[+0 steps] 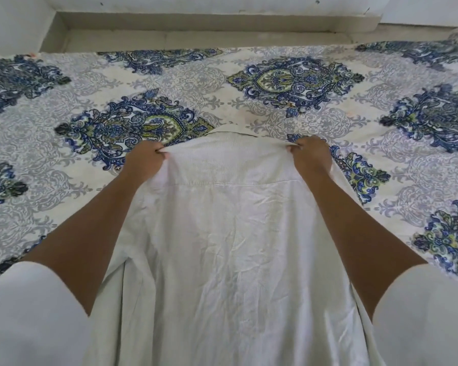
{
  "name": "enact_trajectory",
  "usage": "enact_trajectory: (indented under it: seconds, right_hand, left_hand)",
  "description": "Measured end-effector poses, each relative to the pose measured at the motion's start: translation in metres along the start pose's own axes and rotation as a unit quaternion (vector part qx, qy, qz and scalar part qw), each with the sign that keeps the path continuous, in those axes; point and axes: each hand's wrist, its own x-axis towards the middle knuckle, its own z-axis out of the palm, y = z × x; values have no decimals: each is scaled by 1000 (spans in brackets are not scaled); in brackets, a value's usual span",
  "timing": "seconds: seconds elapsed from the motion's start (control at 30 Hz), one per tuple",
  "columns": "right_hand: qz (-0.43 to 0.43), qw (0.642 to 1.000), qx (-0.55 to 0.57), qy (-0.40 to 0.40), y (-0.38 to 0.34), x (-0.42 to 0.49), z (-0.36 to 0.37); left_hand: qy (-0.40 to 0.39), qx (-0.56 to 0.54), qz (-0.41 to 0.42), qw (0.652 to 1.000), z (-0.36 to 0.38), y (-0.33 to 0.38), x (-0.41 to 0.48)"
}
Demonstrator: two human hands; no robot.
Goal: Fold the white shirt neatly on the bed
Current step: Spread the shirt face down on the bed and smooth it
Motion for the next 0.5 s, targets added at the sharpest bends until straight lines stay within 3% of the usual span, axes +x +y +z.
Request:
enact_trajectory:
  seconds: [0.2, 0.33, 0.5]
  right_hand:
    - [-20, 999, 48, 5, -5, -11, 5]
    - [-74, 993, 44, 79, -2, -81, 13]
    - [-143, 989, 19, 18, 17, -179, 55]
  left_hand:
    - [44, 103, -31, 993, 19, 1, -13]
    - [121, 95, 82, 985, 44, 19, -73]
    - [-4, 140, 234, 962, 111, 32, -161]
